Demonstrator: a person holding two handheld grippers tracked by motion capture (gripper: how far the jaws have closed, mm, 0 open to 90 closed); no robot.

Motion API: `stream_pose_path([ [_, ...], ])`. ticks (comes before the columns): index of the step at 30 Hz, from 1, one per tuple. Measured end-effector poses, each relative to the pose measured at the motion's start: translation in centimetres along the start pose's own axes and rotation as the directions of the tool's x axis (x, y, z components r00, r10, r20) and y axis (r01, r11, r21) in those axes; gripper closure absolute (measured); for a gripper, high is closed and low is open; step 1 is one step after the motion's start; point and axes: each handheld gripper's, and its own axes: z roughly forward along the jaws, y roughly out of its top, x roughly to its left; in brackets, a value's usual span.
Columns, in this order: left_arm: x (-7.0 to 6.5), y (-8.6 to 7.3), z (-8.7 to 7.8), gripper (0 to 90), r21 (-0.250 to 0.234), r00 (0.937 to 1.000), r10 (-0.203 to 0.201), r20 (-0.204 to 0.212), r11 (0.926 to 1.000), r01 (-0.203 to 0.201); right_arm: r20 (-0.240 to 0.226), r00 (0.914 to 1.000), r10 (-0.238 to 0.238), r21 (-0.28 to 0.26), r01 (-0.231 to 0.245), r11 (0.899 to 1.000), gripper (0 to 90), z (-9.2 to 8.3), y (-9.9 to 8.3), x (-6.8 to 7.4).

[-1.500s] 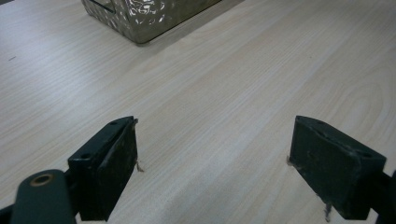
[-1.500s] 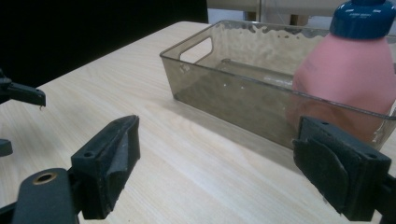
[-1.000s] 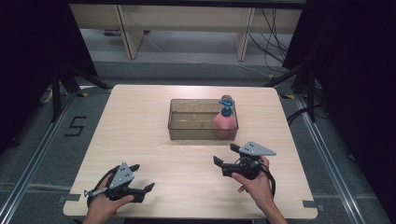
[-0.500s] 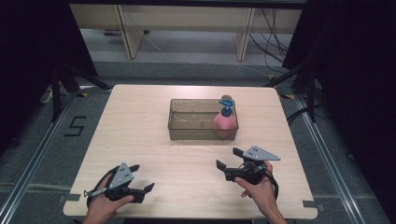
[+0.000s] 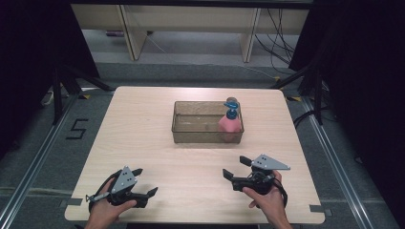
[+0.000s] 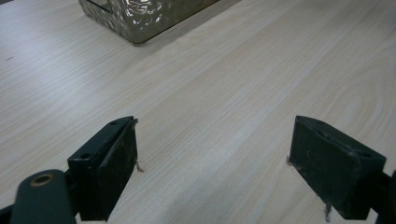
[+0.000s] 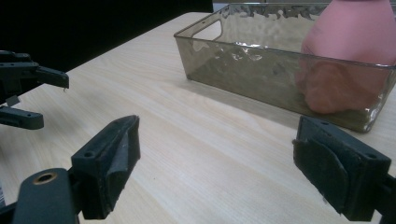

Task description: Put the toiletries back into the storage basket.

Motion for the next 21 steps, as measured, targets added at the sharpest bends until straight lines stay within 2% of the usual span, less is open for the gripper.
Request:
stream_pose_path([
  [1,0.0,0.0,0.0,14.7,0.002,1.0000,0.000,0.000,1.0000,0.000,0.009,0.9997,-0.020,-0.002,0.020,1.000,15.8,-0.1,0.0,-0.1],
  [2,0.0,0.0,0.0,14.8,0.003,1.0000,0.001,0.000,1.0000,-0.001,0.007,1.0000,-0.005,0.000,0.005,1.000,15.7,-0.1,-0.1,0.0],
  [3,0.0,0.0,0.0,14.8,0.003,1.0000,0.001,0.000,1.0000,-0.001,0.015,0.9994,-0.030,-0.011,0.030,0.999,15.7,-0.1,-0.2,-0.1],
  [5,0.0,0.0,-0.1,14.7,0.002,1.0000,0.002,0.000,1.0000,-0.002,-0.005,0.9999,0.009,0.007,-0.009,1.000,15.7,-0.2,-0.4,0.2],
  [7,0.0,0.0,-0.1,14.8,0.003,1.0000,0.002,0.002,1.0000,-0.002,0.001,0.9996,-0.027,0.005,0.027,1.000,15.7,-0.3,-0.5,0.0],
  [11,0.0,0.0,-0.1,14.8,0.002,1.0000,0.001,-0.001,1.0000,-0.001,-0.008,0.9997,-0.023,0.015,0.023,1.000,15.7,-0.4,-0.7,0.2],
  [12,0.0,-0.1,-0.1,14.7,0.002,1.0000,0.001,-0.002,1.0000,-0.001,-0.007,1.0000,-0.006,0.013,0.006,1.000,15.7,-0.5,-0.8,0.4],
  [13,0.0,-0.1,-0.1,14.7,0.003,1.0000,0.000,-0.002,1.0000,0.000,0.002,0.9998,-0.022,0.004,0.022,1.000,15.7,-0.5,-0.8,0.3],
  [14,0.0,-0.1,-0.1,14.7,0.003,1.0000,0.001,-0.002,1.0000,-0.001,-0.007,1.0000,0.006,0.031,-0.006,1.000,15.7,-0.8,-0.9,0.5],
  [15,0.0,-0.1,-0.1,14.7,0.002,1.0000,0.001,-0.002,1.0000,-0.001,-0.006,0.9997,-0.025,0.020,0.025,1.000,15.7,-0.7,-0.9,0.2],
  [16,0.1,0.0,-0.2,14.8,0.010,1.0000,0.010,0.000,0.9999,-0.010,-0.009,0.9996,-0.027,0.020,0.027,0.999,15.7,-0.7,-1.0,0.2],
  [17,0.0,-0.1,-0.2,14.8,0.008,1.0000,0.007,-0.006,0.9999,-0.007,-0.011,0.9999,0.001,0.026,0.000,1.000,15.6,-0.8,-1.1,0.4],
  [18,0.0,-0.1,-0.2,14.8,0.004,1.0000,0.002,-0.005,1.0000,-0.002,0.001,0.9994,-0.034,0.025,0.034,0.999,15.7,-0.7,-1.2,0.1],
  [19,0.0,-0.1,-0.2,14.8,0.003,1.0000,0.001,-0.006,1.0000,-0.001,0.009,0.9997,-0.022,0.040,0.022,0.999,15.6,-0.9,-1.2,0.2],
  [21,0.0,-0.1,-0.2,14.7,0.003,1.0000,0.001,-0.007,1.0000,0.000,-0.005,0.9997,-0.023,0.032,0.023,0.999,15.7,-1.0,-1.4,0.2],
])
